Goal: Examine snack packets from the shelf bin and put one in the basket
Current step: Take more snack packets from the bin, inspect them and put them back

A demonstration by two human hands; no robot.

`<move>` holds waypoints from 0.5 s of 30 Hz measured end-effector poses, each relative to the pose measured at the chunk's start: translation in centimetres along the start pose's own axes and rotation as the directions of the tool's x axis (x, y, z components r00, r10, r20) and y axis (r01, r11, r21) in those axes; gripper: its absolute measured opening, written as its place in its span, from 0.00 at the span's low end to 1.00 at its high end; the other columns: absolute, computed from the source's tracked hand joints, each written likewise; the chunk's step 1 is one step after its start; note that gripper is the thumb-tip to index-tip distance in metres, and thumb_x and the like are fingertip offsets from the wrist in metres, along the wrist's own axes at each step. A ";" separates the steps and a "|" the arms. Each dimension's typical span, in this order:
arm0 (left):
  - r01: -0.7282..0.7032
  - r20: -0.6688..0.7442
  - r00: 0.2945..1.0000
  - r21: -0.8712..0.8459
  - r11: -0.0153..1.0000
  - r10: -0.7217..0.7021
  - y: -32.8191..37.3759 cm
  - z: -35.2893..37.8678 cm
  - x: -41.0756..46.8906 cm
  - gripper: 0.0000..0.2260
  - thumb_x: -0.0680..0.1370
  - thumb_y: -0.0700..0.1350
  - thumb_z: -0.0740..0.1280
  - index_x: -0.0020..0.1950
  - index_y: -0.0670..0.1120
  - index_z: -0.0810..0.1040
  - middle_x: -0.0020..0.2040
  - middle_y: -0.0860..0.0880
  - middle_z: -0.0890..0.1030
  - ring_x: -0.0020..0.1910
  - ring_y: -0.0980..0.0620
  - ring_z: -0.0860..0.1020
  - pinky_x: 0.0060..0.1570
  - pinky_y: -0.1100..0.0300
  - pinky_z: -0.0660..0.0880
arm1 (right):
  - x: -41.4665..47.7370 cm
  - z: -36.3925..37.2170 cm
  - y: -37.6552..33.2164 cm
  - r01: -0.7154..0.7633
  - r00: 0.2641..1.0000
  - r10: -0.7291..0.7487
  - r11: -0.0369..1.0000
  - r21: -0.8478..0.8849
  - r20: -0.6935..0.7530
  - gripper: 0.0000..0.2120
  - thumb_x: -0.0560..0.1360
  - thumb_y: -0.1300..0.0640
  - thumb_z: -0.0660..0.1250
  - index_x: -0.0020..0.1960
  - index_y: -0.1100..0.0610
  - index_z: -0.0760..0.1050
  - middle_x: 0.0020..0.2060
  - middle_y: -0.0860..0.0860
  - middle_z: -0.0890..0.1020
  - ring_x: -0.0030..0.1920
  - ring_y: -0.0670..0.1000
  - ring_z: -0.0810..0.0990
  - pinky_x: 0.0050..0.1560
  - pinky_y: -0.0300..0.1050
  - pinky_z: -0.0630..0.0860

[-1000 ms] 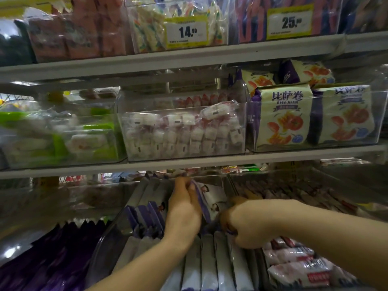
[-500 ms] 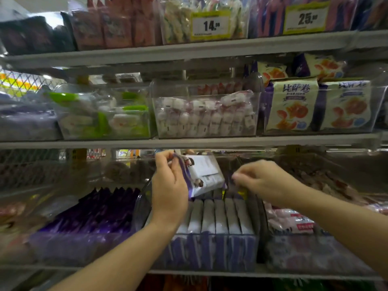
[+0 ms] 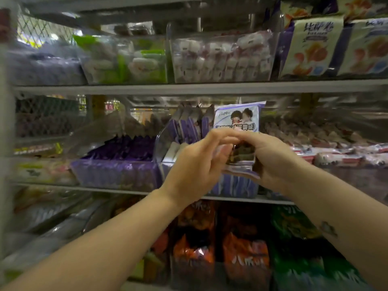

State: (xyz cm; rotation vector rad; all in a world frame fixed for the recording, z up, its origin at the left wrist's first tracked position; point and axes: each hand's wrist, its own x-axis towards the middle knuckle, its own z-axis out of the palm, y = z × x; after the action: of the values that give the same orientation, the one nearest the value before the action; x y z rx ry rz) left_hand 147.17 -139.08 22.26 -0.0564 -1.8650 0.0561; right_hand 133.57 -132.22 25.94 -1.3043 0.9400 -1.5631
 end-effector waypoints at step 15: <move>0.707 0.052 0.496 -0.604 0.368 -0.867 0.0 2.9 -9.4 0.15 0.76 0.54 0.67 0.52 0.43 0.80 0.45 0.45 0.86 0.44 0.48 0.85 0.40 0.58 0.81 | -3.0 -1.5 14.5 0.057 0.998 -0.062 0.963 -0.265 -0.012 0.14 0.67 0.42 0.67 0.46 0.50 0.80 0.38 0.51 0.87 0.34 0.49 0.86 0.30 0.36 0.78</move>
State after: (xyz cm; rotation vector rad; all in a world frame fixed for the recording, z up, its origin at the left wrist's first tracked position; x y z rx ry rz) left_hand 147.14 -139.70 12.41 0.4467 -1.3687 -1.1642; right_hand 134.52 -134.30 11.20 -1.5158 1.1629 -1.5367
